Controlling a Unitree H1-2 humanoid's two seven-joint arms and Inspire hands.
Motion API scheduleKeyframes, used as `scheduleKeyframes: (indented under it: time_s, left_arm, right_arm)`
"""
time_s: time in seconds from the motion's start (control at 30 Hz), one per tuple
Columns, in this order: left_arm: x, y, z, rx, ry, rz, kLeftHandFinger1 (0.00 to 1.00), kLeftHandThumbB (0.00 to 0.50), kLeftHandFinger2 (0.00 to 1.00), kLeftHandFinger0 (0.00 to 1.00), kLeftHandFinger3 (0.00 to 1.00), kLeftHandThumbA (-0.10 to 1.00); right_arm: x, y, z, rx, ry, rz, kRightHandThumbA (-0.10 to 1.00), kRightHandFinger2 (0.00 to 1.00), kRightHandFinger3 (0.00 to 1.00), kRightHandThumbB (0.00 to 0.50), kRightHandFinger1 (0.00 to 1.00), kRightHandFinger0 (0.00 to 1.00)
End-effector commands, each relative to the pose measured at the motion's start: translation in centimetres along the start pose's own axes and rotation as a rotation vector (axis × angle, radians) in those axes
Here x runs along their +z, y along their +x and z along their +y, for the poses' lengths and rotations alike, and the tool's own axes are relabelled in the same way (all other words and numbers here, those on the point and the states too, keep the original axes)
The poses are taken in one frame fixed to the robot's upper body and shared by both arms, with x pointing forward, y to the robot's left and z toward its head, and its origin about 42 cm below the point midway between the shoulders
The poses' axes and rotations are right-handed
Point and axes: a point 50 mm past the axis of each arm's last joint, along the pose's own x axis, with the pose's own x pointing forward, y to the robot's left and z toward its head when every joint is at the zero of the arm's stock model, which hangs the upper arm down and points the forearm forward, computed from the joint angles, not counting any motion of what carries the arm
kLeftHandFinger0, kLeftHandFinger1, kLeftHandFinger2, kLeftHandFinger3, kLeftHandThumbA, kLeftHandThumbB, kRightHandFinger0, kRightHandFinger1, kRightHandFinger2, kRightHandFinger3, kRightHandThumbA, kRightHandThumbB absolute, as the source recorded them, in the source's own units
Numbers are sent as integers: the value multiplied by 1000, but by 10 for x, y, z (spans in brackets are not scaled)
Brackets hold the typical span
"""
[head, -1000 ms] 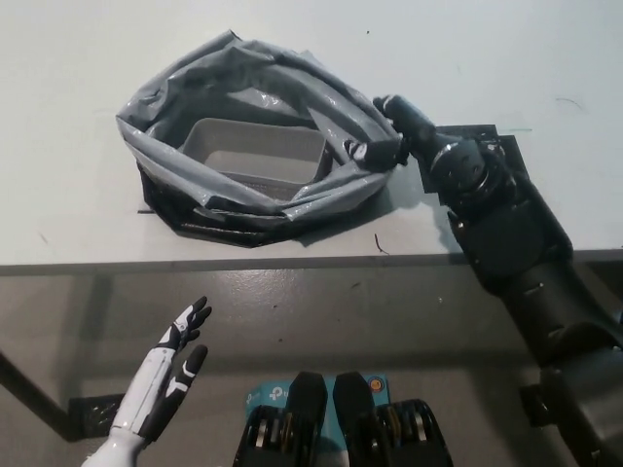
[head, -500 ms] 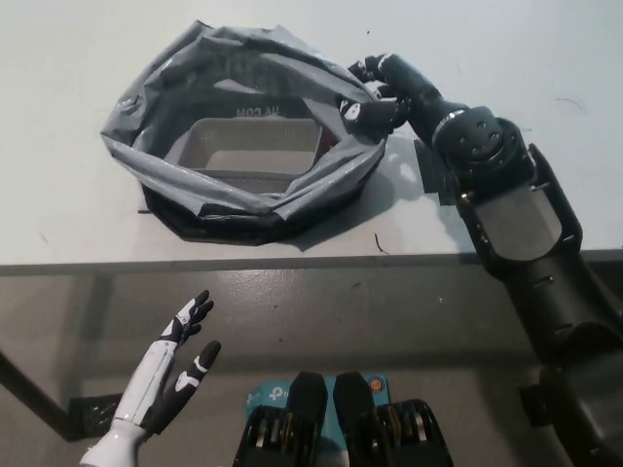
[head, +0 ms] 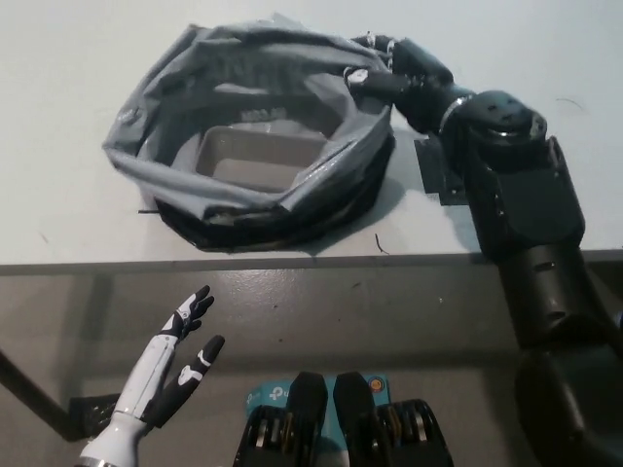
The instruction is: Use the right hand to pick up a small rectangular container and put it into a plastic bag and lift the bag
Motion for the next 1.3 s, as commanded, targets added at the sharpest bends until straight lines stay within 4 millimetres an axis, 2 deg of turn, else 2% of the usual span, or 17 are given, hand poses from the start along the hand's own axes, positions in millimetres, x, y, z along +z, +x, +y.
scheduleKeyframes:
  time_s: [0.0, 0.17, 0.27, 0.3, 0.4, 0.47, 0.5, 0.57, 0.6, 0.63, 0.77, 0.8, 0.83, 0.97, 1.1, 1.17, 1.27]
  left_arm:
    - [15, 9, 7, -7, 13, -55, 1000, 220, 1000, 1000, 1000, 903]
    - [16, 12, 8, -5, 19, -59, 1000, 219, 1000, 1000, 1000, 911]
    - [16, 12, 9, -7, 20, -57, 1000, 226, 1000, 1000, 1000, 914]
    - [17, 12, 10, -7, 24, -54, 1000, 233, 1000, 1000, 1000, 925]
    - [17, 12, 9, -4, 20, -52, 1000, 235, 1000, 1000, 1000, 926]
    - [17, 12, 9, -5, 25, -53, 1000, 232, 1000, 1000, 1000, 937]
    - [17, 12, 10, -8, 29, -57, 1000, 219, 1000, 1000, 1000, 948]
    - [16, 13, 10, -7, 26, -62, 1000, 210, 1000, 1000, 1000, 945]
    - [16, 13, 11, -4, 20, -63, 1000, 208, 1000, 1000, 1000, 933]
    - [16, 14, 11, -3, 19, -64, 1000, 208, 1000, 1000, 1000, 928]
    - [17, 15, 9, -2, 23, -58, 1000, 218, 1000, 1000, 1000, 927]
    - [17, 16, 9, -2, 21, -56, 1000, 220, 1000, 1000, 1000, 926]
    - [17, 16, 9, -1, 22, -54, 1000, 222, 1000, 1000, 1000, 926]
    - [19, 16, 9, 1, 22, -53, 1000, 224, 1000, 1000, 1000, 917]
    - [20, 18, 10, -1, 24, -57, 1000, 217, 1000, 1000, 1000, 904]
    - [20, 18, 9, -2, 19, -58, 1000, 212, 1000, 1000, 1000, 891]
    - [20, 18, 9, -4, 19, -61, 1000, 212, 1000, 1000, 1000, 886]
  right_arm:
    - [55, 20, 36, 135, 734, -99, 547, 524, 756, 62, 93, 0]
    - [63, 24, 47, 166, 877, -104, 571, 582, 733, 32, 112, 0]
    - [78, 24, 55, 179, 923, -120, 564, 589, 690, 23, 129, 0]
    - [96, 24, 62, 189, 964, -130, 586, 582, 654, 28, 121, 0]
    - [120, 20, 70, 199, 987, -163, 574, 644, 752, 28, 178, 0]
    - [142, 16, 75, 221, 985, -197, 575, 639, 760, 32, 204, 0]
    - [160, 12, 79, 241, 998, -227, 501, 683, 1000, 23, 214, 0]
    - [190, 4, 83, 279, 1014, -266, 520, 700, 1000, 27, 224, 0]
    - [210, -1, 85, 303, 1027, -289, 518, 704, 919, 26, 247, 0]
    - [223, -5, 86, 317, 1027, -306, 519, 704, 858, 22, 259, 0]
    - [265, -21, 91, 344, 990, -365, 533, 694, 799, 38, 271, 0]
    - [271, -24, 92, 350, 993, -372, 475, 682, 737, 112, 299, 0]
    - [277, -27, 93, 364, 994, -382, 512, 652, 707, 55, 239, 0]
    - [319, -48, 103, 403, 939, -452, 565, 694, 772, 3, 263, 0]
    - [358, -75, 114, 444, 897, -528, 583, 661, 790, 13, 268, 0]
    - [368, -84, 116, 449, 901, -541, 550, 639, 751, 28, 224, 0]
    - [376, -93, 117, 485, 908, -568, 519, 629, 787, 11, 195, 0]
